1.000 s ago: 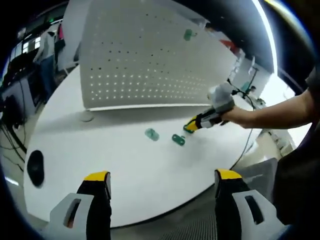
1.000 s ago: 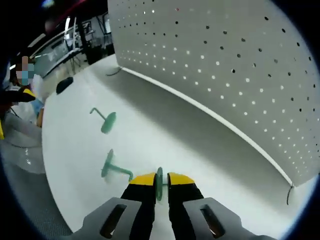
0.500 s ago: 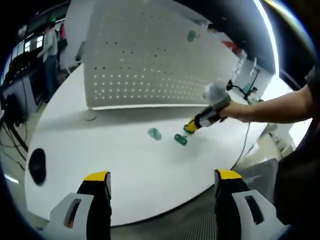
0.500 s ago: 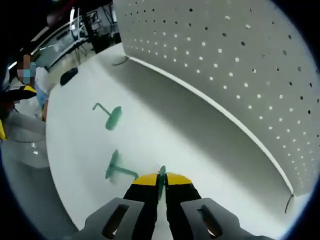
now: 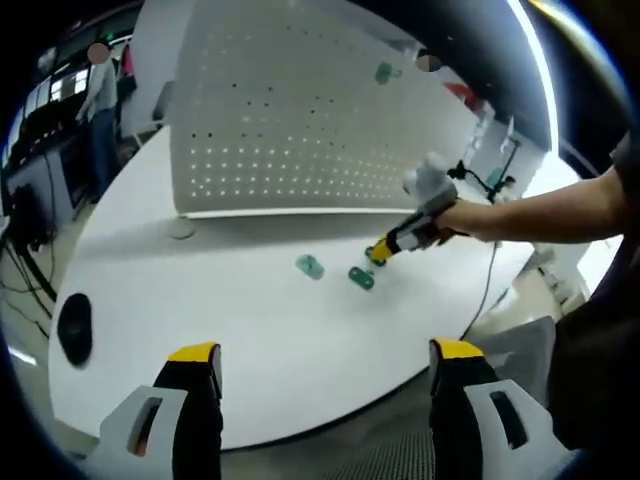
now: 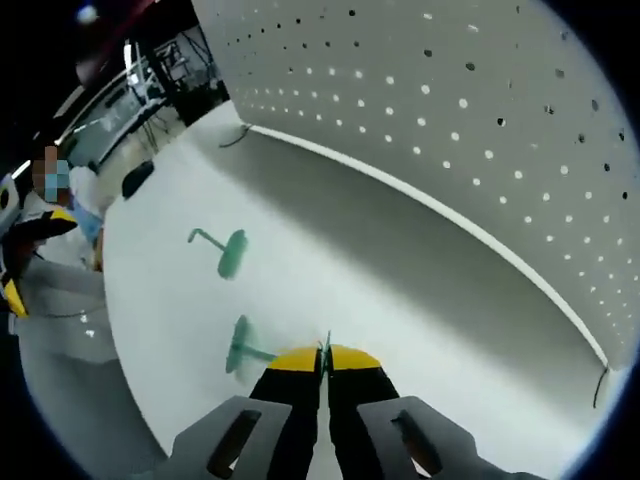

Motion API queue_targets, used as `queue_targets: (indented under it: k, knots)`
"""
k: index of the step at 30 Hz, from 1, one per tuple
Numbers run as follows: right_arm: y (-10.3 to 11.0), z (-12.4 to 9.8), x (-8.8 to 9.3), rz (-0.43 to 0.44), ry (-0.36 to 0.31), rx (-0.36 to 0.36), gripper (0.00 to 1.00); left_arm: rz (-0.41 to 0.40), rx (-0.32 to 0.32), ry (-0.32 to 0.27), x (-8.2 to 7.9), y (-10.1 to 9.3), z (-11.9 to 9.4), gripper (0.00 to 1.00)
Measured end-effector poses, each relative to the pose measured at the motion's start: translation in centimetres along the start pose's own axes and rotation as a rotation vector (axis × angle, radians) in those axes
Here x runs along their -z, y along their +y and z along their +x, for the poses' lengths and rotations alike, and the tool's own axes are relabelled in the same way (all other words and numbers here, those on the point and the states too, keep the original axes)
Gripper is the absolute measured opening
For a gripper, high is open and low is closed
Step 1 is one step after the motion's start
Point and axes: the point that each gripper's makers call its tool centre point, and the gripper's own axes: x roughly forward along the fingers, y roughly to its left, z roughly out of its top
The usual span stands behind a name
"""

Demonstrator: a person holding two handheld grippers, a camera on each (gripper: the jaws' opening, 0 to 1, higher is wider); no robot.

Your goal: Insert the hook assembly into the mounting plate slot until the hook locks in place.

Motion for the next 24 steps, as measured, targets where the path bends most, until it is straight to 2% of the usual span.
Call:
queue_targets:
  k: [12,19,24]
  knots:
    - [1.6,-2.8,-3.1,-0.004,-0.154,-0.008,0.00,0.026,0.025,0.003,-1.1,-1.0,0.5,0.87]
    - [4.6,-5.8,-6.2,-0.057,-0.281,-0.037,0.00,0.039,0.041,-0.003,-2.2,-1.6,0.9,0.88]
    - [7.3,-8.1,-8.3,-0.033,-0.387,-0.089,0.00,0.015,0.071,-0.026,-3.5,-2.3,1.1,0.82]
